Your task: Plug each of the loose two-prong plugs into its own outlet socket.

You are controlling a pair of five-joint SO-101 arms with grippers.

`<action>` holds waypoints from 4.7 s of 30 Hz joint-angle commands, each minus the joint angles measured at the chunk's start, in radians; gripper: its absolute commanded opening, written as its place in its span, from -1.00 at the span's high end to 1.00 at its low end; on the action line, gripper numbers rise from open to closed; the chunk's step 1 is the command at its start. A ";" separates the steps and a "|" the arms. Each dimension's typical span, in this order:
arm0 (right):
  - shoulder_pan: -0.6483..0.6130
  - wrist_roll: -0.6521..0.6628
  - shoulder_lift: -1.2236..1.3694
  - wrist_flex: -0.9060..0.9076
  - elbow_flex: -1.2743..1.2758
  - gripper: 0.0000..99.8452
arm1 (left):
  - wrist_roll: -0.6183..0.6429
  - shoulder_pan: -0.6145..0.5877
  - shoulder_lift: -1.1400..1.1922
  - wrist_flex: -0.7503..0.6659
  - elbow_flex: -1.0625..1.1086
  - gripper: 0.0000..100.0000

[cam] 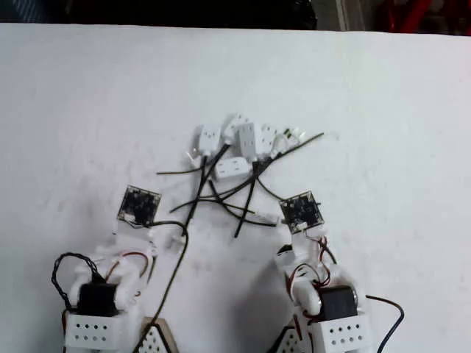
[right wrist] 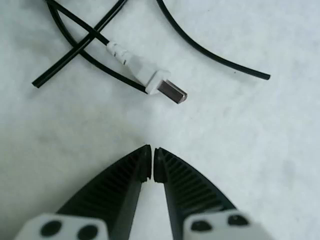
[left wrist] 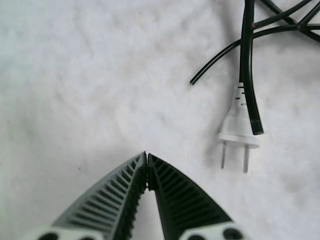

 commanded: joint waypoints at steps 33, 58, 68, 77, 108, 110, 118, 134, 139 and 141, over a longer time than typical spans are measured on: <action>0.007 -0.003 -0.012 0.007 0.009 0.96 | -0.006 0.013 -0.005 0.009 -0.003 0.95; -0.074 -0.005 -0.012 0.007 0.009 0.96 | -0.008 0.007 -0.007 0.009 -0.003 0.95; -0.099 0.002 -0.013 -0.008 -0.023 0.96 | -0.009 -0.171 -0.008 -0.097 -0.003 0.95; 0.048 0.144 -0.013 -0.220 -0.048 0.96 | -0.009 -0.252 -0.008 -0.127 -0.003 0.95; -0.150 0.505 1.346 -0.051 -1.056 0.62 | -0.368 -0.254 -0.008 -0.077 -0.011 0.94; -0.154 0.516 1.432 -0.042 -1.105 0.61 | -0.368 -0.254 -0.008 -0.077 -0.011 0.94; -0.148 0.658 1.638 -0.045 -1.152 0.62 | -0.368 -0.257 -0.008 -0.080 -0.011 0.94; -0.133 0.674 1.828 -0.128 -1.151 0.68 | -0.368 -0.260 -0.008 -0.081 -0.011 0.94; -0.107 0.674 1.844 -0.156 -1.165 0.93 | -0.368 -0.260 -0.008 -0.081 -0.011 0.94; -0.091 0.674 1.824 -0.148 -1.174 0.97 | -0.368 -0.260 -0.008 -0.083 -0.009 0.94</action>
